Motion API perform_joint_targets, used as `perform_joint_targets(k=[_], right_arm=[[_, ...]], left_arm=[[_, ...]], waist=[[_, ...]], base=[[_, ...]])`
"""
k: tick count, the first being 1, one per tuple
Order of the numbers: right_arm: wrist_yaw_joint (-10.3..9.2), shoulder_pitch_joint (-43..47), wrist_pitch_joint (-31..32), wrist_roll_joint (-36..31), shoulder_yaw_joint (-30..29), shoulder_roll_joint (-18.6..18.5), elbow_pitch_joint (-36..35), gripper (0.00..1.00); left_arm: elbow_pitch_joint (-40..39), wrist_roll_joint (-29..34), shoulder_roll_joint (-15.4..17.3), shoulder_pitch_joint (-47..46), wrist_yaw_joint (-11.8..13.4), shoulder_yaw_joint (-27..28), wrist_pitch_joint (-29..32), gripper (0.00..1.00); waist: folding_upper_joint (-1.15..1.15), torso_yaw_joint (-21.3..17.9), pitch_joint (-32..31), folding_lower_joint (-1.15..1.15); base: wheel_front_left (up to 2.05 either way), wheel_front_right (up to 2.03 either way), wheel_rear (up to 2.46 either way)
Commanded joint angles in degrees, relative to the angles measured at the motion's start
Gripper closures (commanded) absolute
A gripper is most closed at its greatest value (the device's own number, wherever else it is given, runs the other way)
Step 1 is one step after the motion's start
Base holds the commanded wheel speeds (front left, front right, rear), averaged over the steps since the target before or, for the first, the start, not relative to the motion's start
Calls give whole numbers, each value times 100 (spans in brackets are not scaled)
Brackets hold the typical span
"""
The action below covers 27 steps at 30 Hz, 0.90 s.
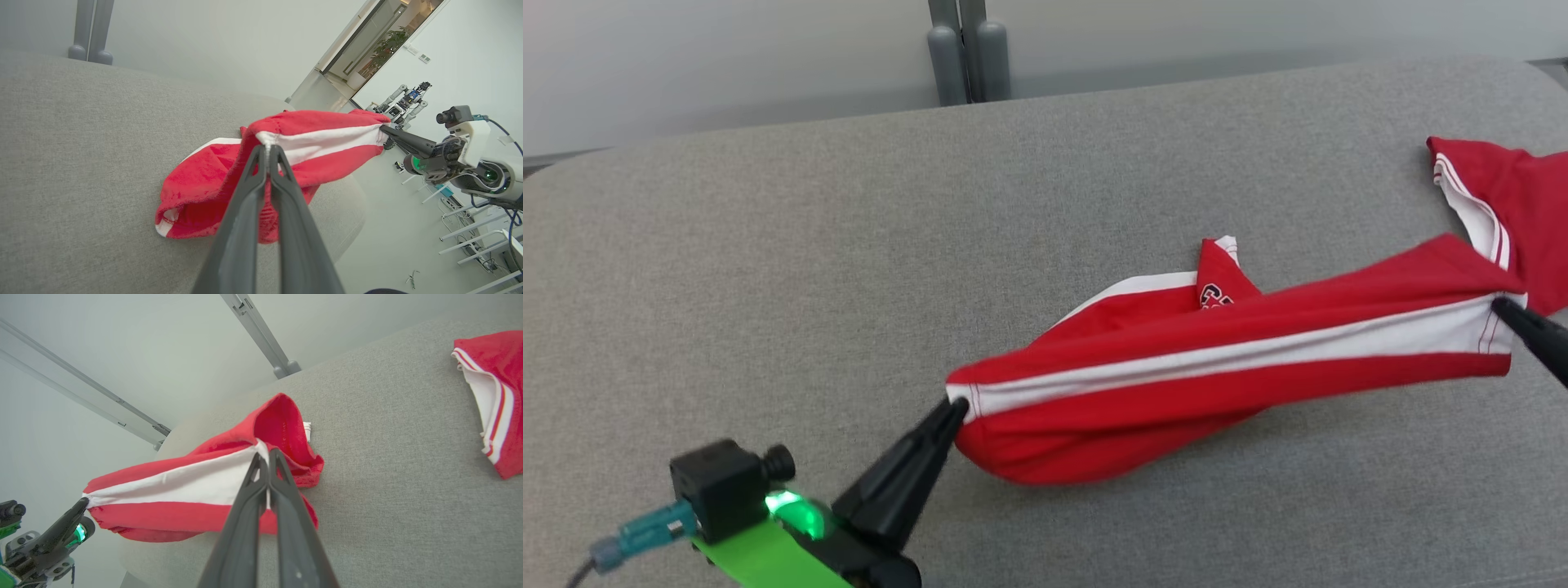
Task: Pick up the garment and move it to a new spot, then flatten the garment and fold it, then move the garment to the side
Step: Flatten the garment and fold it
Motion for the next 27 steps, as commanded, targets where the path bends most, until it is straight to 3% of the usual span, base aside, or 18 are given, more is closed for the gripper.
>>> perform_joint_targets(k=[1,6,9,12,15,17,21,24,27], right_arm=[[0,36,-23,-78,-224,39,4,100],[0,-492,27,-271,-746,8,66,100],[0,-1316,368,-401,-944,51,327,100],[-1,-2469,801,-605,-1023,405,695,100],[-3,-4161,1224,-1291,-908,1229,1551,100],[-4,-5407,1486,-2082,-687,2091,2383,100],[0,-7491,1484,-3468,-721,3856,4240,100],[-3,-8173,1179,-4151,-893,4743,5231,100],[1,-8230,881,-4372,-1012,5184,5661,100]], left_arm=[[-56,-10,62,-347,-42,125,55,100],[96,-100,165,-1756,-208,419,531,100],[575,-306,4,-3122,-298,596,902,100],[1335,-373,-266,-4546,-329,664,1169,100],[2458,-52,-650,-6154,-326,731,1090,100],[3278,171,-916,-7083,-274,859,737,100],[4578,607,-1327,-8482,-414,952,-113,100],[5426,897,-1483,-8945,-542,825,-768,100],[5927,1011,-1613,-8989,-657,596,-1310,100]], waist=[[0,21,329,0],[0,203,1053,0],[0,366,1616,0],[0,492,2137,0],[0,561,2592,0],[0,535,2767,0],[0,411,2987,0],[0,361,3049,0],[0,364,3084,0]], base=[[0,0,0],[0,0,0],[0,0,0],[0,0,0],[0,0,0],[0,0,0],[0,0,0],[0,0,0],[0,0,0]])
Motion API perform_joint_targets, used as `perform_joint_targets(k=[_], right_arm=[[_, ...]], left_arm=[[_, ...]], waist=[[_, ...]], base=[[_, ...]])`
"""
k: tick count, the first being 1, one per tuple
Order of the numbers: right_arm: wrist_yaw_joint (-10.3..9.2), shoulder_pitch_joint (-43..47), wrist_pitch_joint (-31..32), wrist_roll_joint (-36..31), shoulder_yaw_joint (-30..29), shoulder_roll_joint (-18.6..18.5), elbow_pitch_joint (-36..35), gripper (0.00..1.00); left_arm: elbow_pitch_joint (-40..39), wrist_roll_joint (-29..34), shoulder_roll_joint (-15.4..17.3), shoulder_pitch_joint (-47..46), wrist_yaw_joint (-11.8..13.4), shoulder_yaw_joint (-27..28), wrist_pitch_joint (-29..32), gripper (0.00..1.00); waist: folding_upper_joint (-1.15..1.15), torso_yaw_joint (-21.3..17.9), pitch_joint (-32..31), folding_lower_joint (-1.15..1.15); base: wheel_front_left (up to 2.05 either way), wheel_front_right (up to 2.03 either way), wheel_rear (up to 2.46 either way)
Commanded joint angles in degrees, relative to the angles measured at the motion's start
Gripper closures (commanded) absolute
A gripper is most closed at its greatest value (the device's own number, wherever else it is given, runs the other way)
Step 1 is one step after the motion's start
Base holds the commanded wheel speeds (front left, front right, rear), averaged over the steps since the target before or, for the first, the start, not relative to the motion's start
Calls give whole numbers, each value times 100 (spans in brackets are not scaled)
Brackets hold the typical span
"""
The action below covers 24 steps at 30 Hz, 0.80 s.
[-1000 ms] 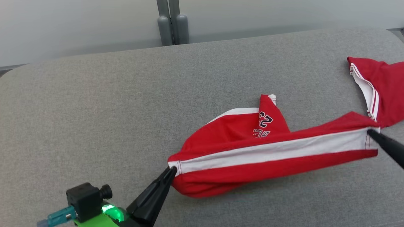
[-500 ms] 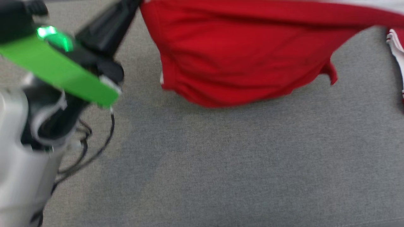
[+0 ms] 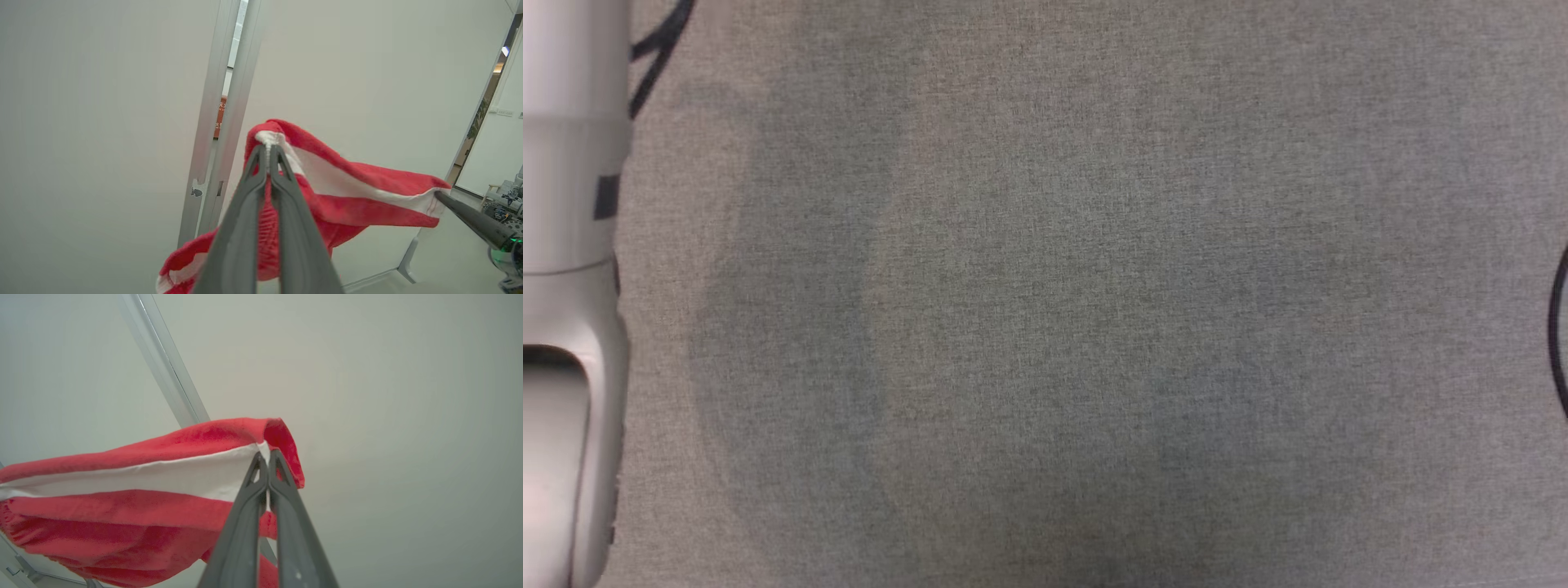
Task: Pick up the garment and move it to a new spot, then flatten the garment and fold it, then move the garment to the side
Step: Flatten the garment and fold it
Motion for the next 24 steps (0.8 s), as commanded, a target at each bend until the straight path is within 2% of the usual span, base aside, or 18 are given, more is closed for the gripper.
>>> perform_joint_targets(k=[1,4,7,11,14,17,21,24], right_arm=[[2,265,-126,-73,19,35,72,100],[2,1106,-350,-9,260,-19,-102,100],[2,2380,-602,245,646,-335,-679,100],[2,3930,-837,613,876,-852,-1539,100],[2,5122,-920,868,816,-1130,-2037,100],[2,6265,-955,987,562,-1328,-2531,100],[1,7901,-950,1145,-10,-1401,-3188,100],[-2,9227,-952,1272,-331,-1515,-3727,100]], left_arm=[[127,-23,-72,174,-48,-102,-286,100],[202,52,-143,831,-77,-667,-668,100],[-161,-60,44,1903,-75,-1281,-813,100],[-1169,66,250,3565,-71,-1179,-821,100],[-1726,209,270,4964,-71,-918,-817,100],[-2238,306,249,6315,-72,-720,-819,100],[-2584,393,269,8004,-72,-554,-818,100],[-2798,479,340,8972,-54,-542,-820,100]], waist=[[0,43,190,-2],[0,130,56,-2],[0,173,-288,-2],[0,181,-684,-2],[0,199,-1322,-2],[0,194,-2022,-2],[0,198,-2869,-2],[0,287,-3290,-2]], base=[[0,0,0],[0,0,0],[0,0,0],[0,0,0],[0,0,0],[0,0,0],[0,0,0],[0,0,0]])
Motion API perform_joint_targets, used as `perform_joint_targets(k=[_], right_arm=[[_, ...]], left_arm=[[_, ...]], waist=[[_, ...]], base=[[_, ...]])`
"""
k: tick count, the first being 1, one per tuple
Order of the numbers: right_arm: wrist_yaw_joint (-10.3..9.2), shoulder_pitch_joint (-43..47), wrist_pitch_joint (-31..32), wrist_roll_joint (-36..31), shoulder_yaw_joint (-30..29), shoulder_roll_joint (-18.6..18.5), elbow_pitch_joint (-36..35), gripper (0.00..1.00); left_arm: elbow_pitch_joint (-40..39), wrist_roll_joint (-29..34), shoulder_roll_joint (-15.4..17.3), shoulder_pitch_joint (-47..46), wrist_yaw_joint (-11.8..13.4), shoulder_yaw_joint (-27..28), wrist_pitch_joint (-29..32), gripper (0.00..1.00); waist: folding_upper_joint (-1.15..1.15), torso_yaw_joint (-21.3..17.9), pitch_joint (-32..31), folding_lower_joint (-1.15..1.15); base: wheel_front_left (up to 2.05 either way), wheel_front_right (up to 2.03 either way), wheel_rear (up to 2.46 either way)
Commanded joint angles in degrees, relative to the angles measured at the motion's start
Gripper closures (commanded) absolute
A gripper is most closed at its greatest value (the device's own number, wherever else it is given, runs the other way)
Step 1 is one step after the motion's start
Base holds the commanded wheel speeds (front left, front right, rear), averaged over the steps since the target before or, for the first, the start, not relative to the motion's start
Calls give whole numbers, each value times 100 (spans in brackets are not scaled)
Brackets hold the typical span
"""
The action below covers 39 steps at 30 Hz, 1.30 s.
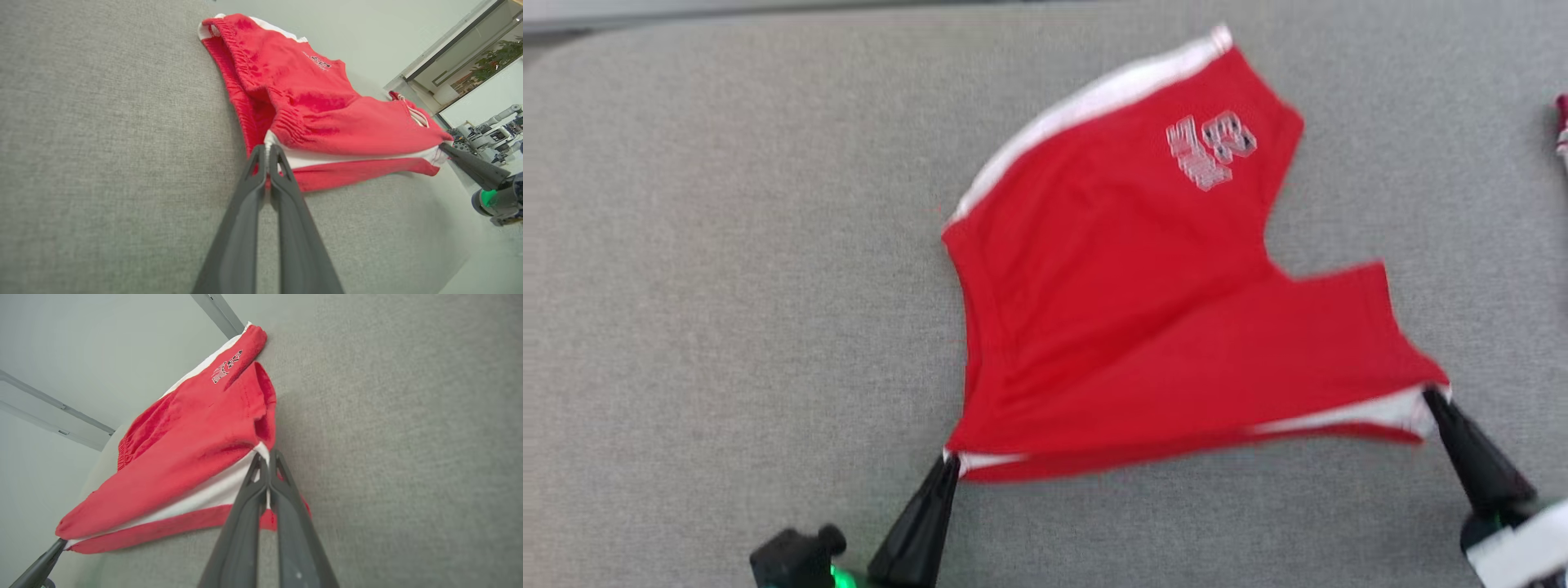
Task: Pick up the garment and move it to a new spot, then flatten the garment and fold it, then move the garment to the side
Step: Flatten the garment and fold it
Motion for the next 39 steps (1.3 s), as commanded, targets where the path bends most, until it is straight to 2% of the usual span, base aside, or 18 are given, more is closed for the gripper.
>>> perform_joint_targets(k=[1,6,11,14,17,26,32,39], right_arm=[[-6,528,-24,47,-164,-57,-187,100],[-9,1873,-25,5,-713,-61,-688,100],[-8,2124,16,-86,-1013,-8,-1060,100],[-7,1728,202,-153,-1140,-50,-1210,100],[-5,1047,640,-323,-1106,-120,-1232,100],[-4,-888,1915,-715,-841,117,-310,100],[-4,-1720,2426,-836,-631,289,242,100],[-4,-2345,2727,-987,-559,280,628,100]], left_arm=[[-122,-112,-1,403,24,57,-16,100],[-484,-202,-37,1221,48,75,-16,100],[-803,-275,-89,1415,94,-9,22,100],[-1038,-354,-118,1150,88,-20,175,100],[-1166,-590,-231,757,70,28,387,100],[-580,-839,-469,-558,39,-39,898,100],[-206,-989,-588,-979,28,75,808,100],[133,-1016,-669,-1490,1,-133,909,100]], waist=[[0,93,-1446,1],[0,123,-1477,1],[0,184,-1341,1],[0,223,-1125,1],[0,250,-760,1],[0,496,-121,1],[0,567,57,1],[0,709,302,1]], base=[[0,0,0],[0,0,0],[0,0,0],[0,0,0],[0,0,0],[0,0,0],[0,0,0],[0,0,0]])
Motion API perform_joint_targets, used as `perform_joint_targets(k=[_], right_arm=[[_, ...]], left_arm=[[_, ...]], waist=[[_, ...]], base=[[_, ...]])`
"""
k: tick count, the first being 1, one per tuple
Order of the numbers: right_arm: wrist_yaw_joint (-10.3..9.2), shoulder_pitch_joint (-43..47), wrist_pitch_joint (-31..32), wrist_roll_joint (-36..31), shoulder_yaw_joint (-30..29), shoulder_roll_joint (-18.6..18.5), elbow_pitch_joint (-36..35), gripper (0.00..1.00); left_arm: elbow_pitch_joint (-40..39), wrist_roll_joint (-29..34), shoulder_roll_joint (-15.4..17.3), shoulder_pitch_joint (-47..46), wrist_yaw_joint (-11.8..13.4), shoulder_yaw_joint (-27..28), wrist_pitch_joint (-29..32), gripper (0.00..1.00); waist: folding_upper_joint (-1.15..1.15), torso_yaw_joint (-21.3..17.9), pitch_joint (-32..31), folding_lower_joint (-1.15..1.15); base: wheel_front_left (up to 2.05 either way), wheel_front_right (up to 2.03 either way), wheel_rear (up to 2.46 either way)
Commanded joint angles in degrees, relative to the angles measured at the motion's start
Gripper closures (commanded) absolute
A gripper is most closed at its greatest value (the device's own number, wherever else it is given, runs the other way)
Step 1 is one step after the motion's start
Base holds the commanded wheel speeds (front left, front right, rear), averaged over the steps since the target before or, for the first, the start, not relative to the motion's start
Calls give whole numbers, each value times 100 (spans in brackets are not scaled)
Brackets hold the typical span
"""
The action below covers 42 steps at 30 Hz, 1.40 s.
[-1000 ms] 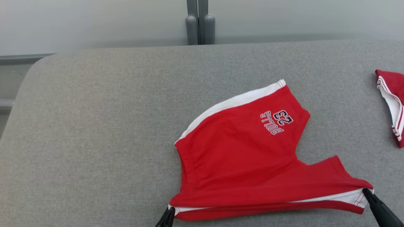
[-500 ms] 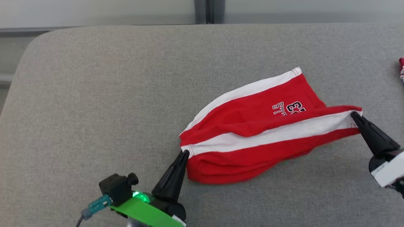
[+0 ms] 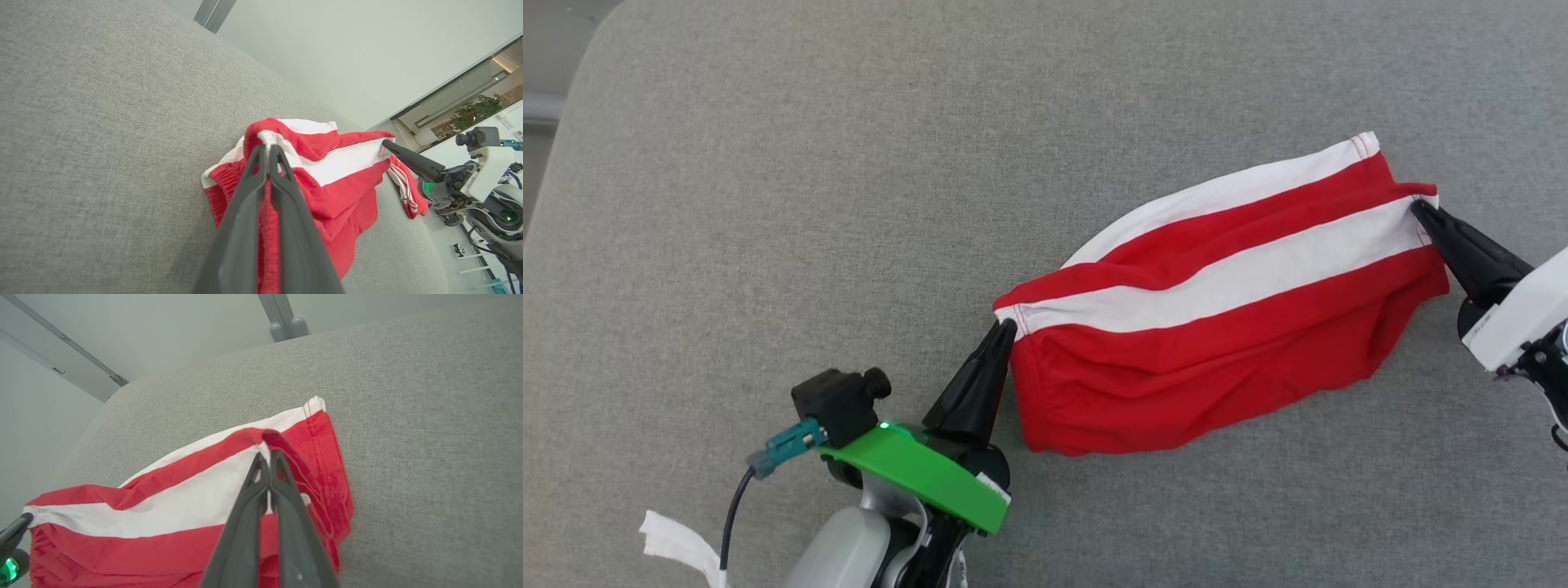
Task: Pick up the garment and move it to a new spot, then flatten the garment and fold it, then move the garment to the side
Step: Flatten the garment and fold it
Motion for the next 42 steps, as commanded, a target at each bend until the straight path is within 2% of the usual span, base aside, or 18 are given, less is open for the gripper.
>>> perform_joint_targets(k=[1,8,9,10,11,12,13,16,18,22,25,27,30,34,42], right_arm=[[0,-160,50,-78,17,-9,54,100],[0,-788,166,-390,63,-28,420,99],[0,-912,96,-519,48,-1,508,24],[1,-992,76,-579,42,42,602,0],[1,-1083,65,-671,53,95,713,0],[0,-1157,77,-747,70,118,792,0],[0,-1242,106,-827,100,126,871,0],[0,-1408,58,-940,131,198,1002,0],[0,-1441,-143,-1004,86,226,1011,0],[0,-1120,-477,-1124,28,181,891,0],[1,-731,-426,-1236,45,46,705,0],[1,-420,-257,-1246,41,-31,557,0],[0,-58,76,-1312,93,-130,285,0],[1,-91,341,-1515,-35,-68,143,0],[0,-802,1210,-2269,-88,253,574,0]], left_arm=[[48,-28,-36,-213,-38,-40,3,100],[443,51,-107,-730,-32,-157,-94,100],[522,45,-131,-768,-18,-158,-121,100],[580,27,-158,-798,9,-145,-138,93],[656,91,-167,-843,72,-141,-191,58],[711,167,-167,-880,110,-160,-215,35],[789,128,-185,-873,160,-176,-213,0],[900,139,-224,-860,204,-236,-222,0],[955,187,-229,-794,329,-192,-321,0],[814,462,-233,-466,801,44,-745,0],[495,942,-129,-90,1153,252,-895,0],[117,1193,-184,224,1263,487,-931,0],[-496,1822,-278,693,1302,885,-925,0],[-939,2343,-376,1012,1204,1178,-923,0],[-1218,2317,-402,883,1179,1052,-924,0]], waist=[[0,99,165,0],[0,134,424,0],[0,129,463,0],[0,125,488,0],[0,120,517,0],[0,115,541,0],[0,110,567,0],[0,95,612,0],[0,76,614,0],[0,-12,519,0],[0,-77,364,0],[0,-108,282,0],[0,-117,240,0],[0,-44,276,0],[0,258,539,0]], base=[[0,0,0],[0,0,0],[0,0,0],[0,0,0],[0,0,0],[0,0,0],[0,0,0],[0,0,0],[0,0,0],[0,0,0],[0,0,0],[0,0,0],[0,0,0],[0,0,0],[0,0,0]])
